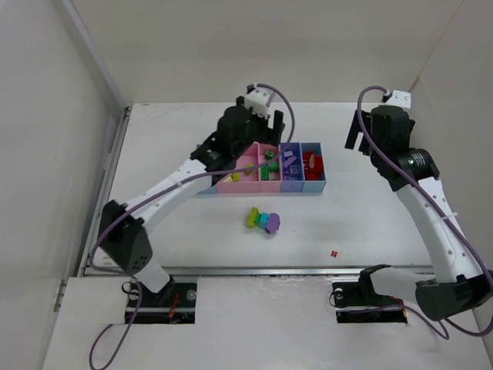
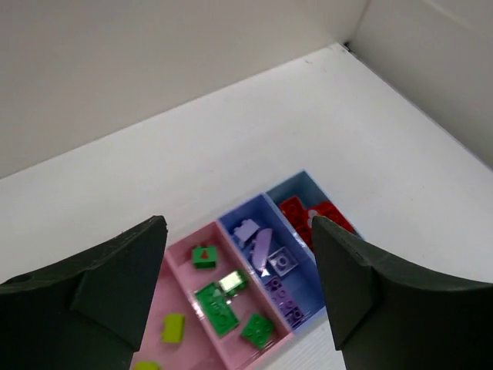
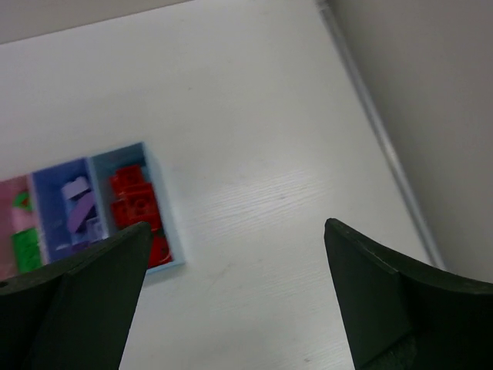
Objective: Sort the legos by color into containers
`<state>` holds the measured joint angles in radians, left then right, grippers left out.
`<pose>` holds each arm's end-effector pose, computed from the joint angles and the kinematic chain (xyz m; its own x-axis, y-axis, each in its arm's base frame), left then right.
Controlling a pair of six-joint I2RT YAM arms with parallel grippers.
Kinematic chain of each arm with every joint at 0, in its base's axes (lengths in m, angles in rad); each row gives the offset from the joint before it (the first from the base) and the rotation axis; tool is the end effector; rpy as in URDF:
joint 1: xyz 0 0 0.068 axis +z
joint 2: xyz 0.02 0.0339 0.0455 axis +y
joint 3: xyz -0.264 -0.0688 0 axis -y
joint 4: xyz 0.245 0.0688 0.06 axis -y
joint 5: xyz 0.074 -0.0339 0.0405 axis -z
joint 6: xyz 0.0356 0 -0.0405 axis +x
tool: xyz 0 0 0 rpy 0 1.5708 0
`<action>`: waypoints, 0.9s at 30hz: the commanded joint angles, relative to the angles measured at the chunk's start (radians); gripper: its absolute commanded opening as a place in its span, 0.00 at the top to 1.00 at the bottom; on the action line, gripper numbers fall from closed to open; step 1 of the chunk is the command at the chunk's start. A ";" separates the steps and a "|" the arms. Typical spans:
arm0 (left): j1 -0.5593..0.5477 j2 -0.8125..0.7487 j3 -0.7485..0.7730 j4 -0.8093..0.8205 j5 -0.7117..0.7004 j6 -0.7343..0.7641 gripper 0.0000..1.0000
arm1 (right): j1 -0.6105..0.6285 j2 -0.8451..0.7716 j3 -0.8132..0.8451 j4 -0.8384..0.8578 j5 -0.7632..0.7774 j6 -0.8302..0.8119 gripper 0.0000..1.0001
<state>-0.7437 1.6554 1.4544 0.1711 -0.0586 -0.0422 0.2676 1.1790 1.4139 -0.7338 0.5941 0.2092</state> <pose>0.2986 -0.2719 0.3832 -0.0487 -0.0124 -0.9987 0.6313 0.7745 -0.0404 0.2313 0.0428 0.4233 -0.3984 0.0692 -0.9146 0.3452 0.9351 -0.0796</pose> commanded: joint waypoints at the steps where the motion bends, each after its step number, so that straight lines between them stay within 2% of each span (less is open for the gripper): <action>1: 0.030 -0.135 -0.119 -0.034 -0.064 0.047 0.27 | 0.004 0.010 -0.027 -0.035 -0.293 0.123 0.04; 2: 0.043 -0.201 -0.197 -0.045 -0.085 0.047 0.27 | 0.004 0.010 -0.112 -0.064 -0.333 0.241 0.19; 3: 0.043 -0.236 -0.198 -0.045 -0.086 0.047 0.27 | 0.004 0.010 -0.168 -0.073 -0.368 0.301 0.26; 4: 0.058 -0.273 -0.291 -0.045 -0.096 0.047 0.27 | 0.004 0.001 -0.223 -0.082 -0.399 0.358 0.29; 5: 0.069 -0.346 -0.339 -0.035 -0.109 0.047 0.27 | 0.036 0.001 -0.331 -0.096 -0.439 0.469 0.30; 6: 0.078 -0.383 -0.385 -0.035 -0.109 0.047 0.27 | 0.056 -0.015 -0.383 -0.096 -0.439 0.470 0.30; 7: 0.098 -0.417 -0.467 -0.035 -0.118 0.047 0.27 | 0.079 -0.015 -0.426 -0.110 -0.439 0.574 0.30; 9: 0.118 -0.480 -0.534 -0.035 -0.118 0.032 0.27 | 0.146 -0.039 -0.521 -0.157 -0.386 0.671 0.33; 10: 0.127 -0.541 -0.563 -0.044 -0.107 0.016 0.27 | 0.166 -0.048 -0.542 -0.173 -0.373 0.747 0.35; 13: 0.151 -0.661 -0.672 -0.016 -0.078 0.007 0.27 | 0.226 -0.074 -0.614 -0.236 -0.353 0.828 0.37; 15: 0.162 -0.719 -0.750 0.037 -0.046 -0.002 0.27 | 0.236 -0.074 -0.647 -0.248 -0.370 0.884 0.37; 18: 0.184 -0.796 -0.811 0.082 -0.020 -0.031 0.27 | 0.245 -0.013 -0.682 -0.230 -0.413 0.884 0.38; 21: 0.222 -0.842 -0.835 0.105 0.015 -0.061 0.27 | 0.265 0.069 -0.691 -0.199 -0.413 0.910 0.38; 23: 0.244 -0.852 -0.847 0.105 0.040 -0.070 0.27 | 0.265 0.112 -0.691 -0.199 -0.413 0.937 0.34; 25: 0.268 -0.884 -0.868 0.114 0.060 -0.079 0.27 | 0.274 0.169 -0.682 -0.199 -0.413 0.986 0.20; 27: 0.268 -0.896 -0.878 0.114 0.072 -0.079 0.27 | 0.288 0.209 -0.672 -0.226 -0.413 1.036 0.15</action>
<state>-0.4835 0.7925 0.5995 0.2245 -0.0360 -0.0925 0.5339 1.3548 0.7246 -0.9428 0.1825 1.1469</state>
